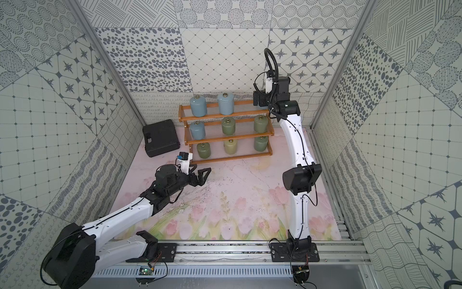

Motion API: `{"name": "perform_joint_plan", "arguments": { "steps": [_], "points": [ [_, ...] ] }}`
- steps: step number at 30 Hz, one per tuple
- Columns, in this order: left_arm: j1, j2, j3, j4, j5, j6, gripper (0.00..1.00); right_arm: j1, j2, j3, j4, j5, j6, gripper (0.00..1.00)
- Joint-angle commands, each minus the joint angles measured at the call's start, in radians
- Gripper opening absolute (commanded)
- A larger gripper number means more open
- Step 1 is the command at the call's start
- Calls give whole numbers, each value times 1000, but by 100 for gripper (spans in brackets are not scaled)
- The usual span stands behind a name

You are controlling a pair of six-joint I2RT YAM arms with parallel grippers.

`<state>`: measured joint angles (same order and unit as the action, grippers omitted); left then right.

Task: Remove the tea canisters from the shelf
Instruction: Pick up the tea canister from the shelf.

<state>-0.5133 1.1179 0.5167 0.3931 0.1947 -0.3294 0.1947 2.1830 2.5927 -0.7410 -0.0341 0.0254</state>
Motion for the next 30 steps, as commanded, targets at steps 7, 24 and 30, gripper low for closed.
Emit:
{"name": "perform_joint_plan", "arguments": {
  "steps": [7, 24, 30],
  "points": [
    [-11, 27, 9, 45, 25, -44, 100, -6, 51, 24, 42, 18, -5, 100],
    [-30, 25, -12, 49, 15, -56, 100, -12, 86, 30, 69, 11, -12, 94],
    [-33, 10, -19, 37, 9, -57, 100, -14, 96, 35, 68, -4, -8, 81]
  ]
}}
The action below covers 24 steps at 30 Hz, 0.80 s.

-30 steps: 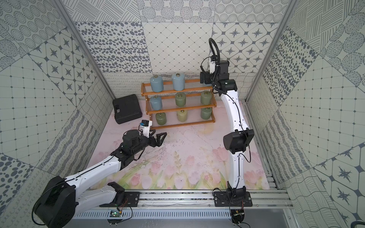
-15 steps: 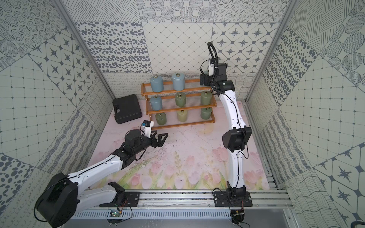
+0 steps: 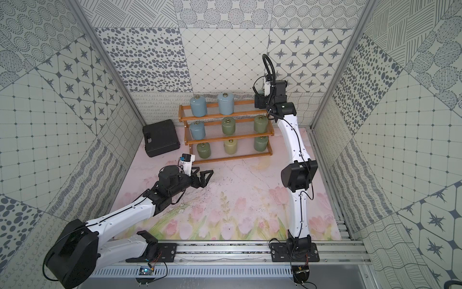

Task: Remove the tea canisters from the shelf
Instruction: Pick up the tea canister from the shelf.

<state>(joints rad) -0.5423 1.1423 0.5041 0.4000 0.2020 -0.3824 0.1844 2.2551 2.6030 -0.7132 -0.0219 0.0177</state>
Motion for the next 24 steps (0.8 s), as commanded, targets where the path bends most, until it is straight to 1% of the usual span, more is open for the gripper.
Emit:
{"name": "perform_joint_plan", "arguments": {
  "steps": [1, 7, 10, 13, 24],
  "points": [
    [-5, -18, -6, 29, 1, -4, 100, -3, 23, 25, 39, -17, -2, 79],
    [-6, -40, -16, 18, -11, -4, 100, -3, 23, 24, 37, -48, -9, 71],
    [-7, -43, -17, 14, -13, 1, 100, -2, 17, 23, 35, -68, -11, 73],
    [-7, -40, -13, 11, -9, 1, 100, -2, 0, 17, 31, -89, -13, 71],
    [-11, -25, -11, 19, 2, -9, 100, -1, -56, 4, 0, -122, -25, 71]
  ]
}}
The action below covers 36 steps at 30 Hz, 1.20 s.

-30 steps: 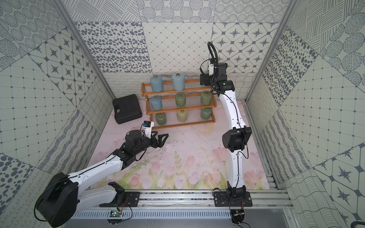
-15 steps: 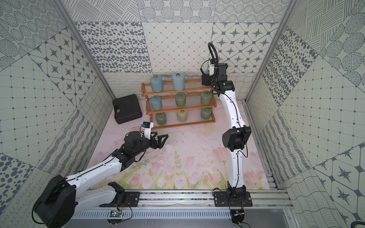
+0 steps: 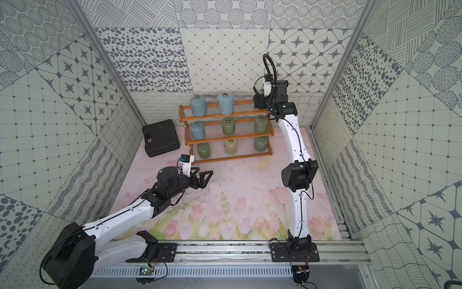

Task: Remove the tea canisters from the shelf
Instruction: Pick up the tea canister from the shelf.

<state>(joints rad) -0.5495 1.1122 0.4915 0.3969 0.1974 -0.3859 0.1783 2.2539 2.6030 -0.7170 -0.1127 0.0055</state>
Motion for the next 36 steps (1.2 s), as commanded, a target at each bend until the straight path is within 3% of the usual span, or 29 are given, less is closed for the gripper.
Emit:
{"name": "perform_joint_plan", "arguments": {
  "steps": [1, 36],
  "points": [
    [-4, 5, 1, 22, 6, -7, 100, 4, -54, 3, -2, -34, -13, 71],
    [-13, 15, -2, 25, 5, -8, 100, 7, -110, -5, -56, -80, -21, 69]
  ]
}}
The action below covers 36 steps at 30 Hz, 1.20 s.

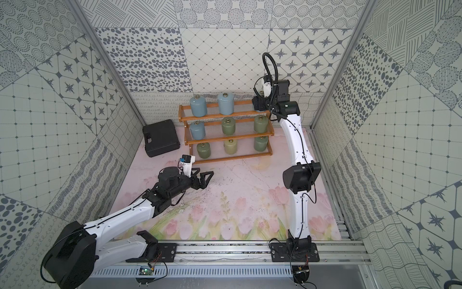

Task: Remove the tea canisters from the shelf
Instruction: Pick up the tea canister from the shelf.

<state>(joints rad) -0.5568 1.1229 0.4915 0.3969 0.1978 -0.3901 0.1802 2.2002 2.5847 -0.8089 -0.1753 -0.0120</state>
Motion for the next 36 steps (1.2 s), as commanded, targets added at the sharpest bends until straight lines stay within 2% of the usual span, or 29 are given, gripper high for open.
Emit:
{"name": "perform_joint_plan", "arguments": {
  "steps": [1, 5, 12, 27, 36],
  "points": [
    [-6, 6, -3, 25, 5, -4, 100, 4, -55, 11, 36, -15, -5, 69],
    [-6, 1, -9, 23, 4, -8, 100, 4, -38, 6, 38, -16, -5, 70],
    [-6, -22, -20, 11, -19, -1, 100, 4, 4, 21, 48, -12, 4, 80],
    [-5, -50, -27, -7, -36, 10, 100, 4, 41, 37, 70, -12, 19, 92],
    [-5, -72, -40, -12, -49, 13, 100, 4, 77, 66, 81, -7, 29, 96]
  ]
}}
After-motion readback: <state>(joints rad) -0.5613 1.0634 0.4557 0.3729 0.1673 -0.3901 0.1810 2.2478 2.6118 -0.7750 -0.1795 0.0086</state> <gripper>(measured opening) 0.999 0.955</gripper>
